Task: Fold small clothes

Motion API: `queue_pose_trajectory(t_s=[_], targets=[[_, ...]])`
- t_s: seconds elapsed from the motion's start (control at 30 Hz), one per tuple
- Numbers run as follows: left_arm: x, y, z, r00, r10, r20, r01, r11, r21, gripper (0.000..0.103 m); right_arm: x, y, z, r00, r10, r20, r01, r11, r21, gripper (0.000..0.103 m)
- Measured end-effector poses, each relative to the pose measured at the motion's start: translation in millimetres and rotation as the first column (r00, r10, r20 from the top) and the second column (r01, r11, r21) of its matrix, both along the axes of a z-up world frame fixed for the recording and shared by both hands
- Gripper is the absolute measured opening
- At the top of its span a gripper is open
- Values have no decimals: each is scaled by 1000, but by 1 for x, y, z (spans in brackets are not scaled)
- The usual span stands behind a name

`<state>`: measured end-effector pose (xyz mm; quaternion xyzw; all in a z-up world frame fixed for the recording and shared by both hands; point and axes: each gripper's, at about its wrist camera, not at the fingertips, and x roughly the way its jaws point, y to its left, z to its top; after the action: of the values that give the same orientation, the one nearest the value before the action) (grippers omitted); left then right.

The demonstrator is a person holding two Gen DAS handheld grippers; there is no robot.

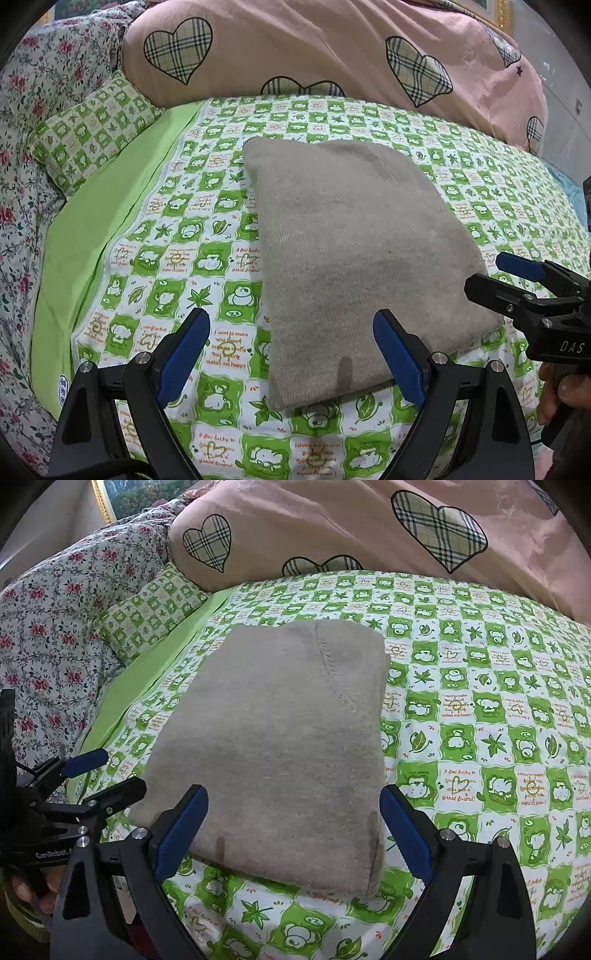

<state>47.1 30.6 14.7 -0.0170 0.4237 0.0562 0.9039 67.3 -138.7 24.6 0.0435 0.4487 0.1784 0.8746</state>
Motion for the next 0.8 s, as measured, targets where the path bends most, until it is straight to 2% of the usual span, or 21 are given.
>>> queue_pose_trajectory(t_s=[0.8], targets=[[17,0,1,1000,6,-11,-6,1000,12,91,12,2,-3,1000,1,-6,-1,1000,5,94]])
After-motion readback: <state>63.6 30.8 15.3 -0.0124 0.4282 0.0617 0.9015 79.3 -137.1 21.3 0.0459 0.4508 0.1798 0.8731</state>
